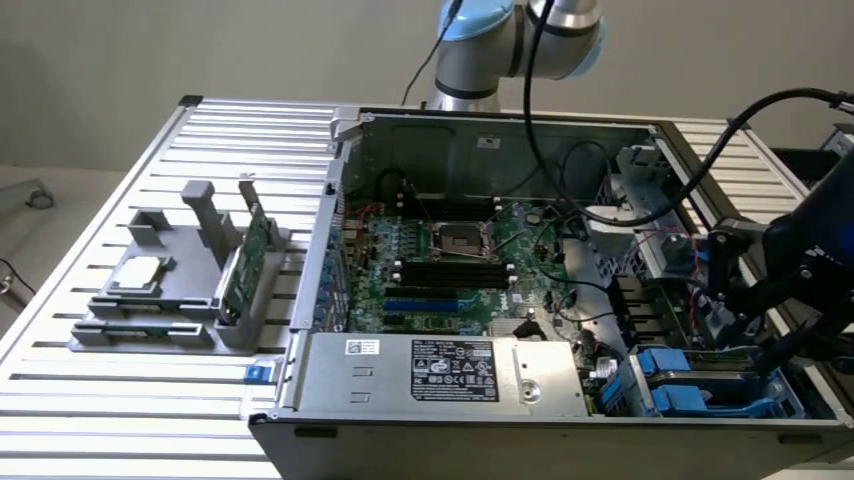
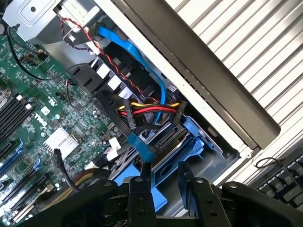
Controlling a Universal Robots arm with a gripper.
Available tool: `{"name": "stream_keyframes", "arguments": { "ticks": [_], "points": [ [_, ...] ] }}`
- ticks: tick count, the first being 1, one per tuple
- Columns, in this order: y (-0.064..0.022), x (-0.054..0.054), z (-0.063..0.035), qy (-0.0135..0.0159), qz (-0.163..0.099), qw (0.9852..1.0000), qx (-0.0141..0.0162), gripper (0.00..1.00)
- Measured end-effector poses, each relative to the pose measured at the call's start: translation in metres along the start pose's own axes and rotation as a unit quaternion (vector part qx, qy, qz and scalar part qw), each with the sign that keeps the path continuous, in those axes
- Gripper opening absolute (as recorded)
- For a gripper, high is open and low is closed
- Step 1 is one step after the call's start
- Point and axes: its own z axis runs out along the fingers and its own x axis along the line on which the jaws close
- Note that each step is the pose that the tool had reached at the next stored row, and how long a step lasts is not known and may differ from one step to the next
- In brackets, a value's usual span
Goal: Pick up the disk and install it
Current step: 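Insert the first disk wire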
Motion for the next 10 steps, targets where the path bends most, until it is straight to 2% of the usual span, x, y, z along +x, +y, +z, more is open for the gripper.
{"name": "stream_keyframes", "arguments": {
  "ticks": [5, 10],
  "points": [
    [0.0083, -0.003, 0.0003, 0.0, 0.005, 1.0, 0.0, 0.36],
    [0.0117, -0.004, 0.0043, -0.0001, 0.009, 1.0, 0.0001, 0.36]
  ]
}}
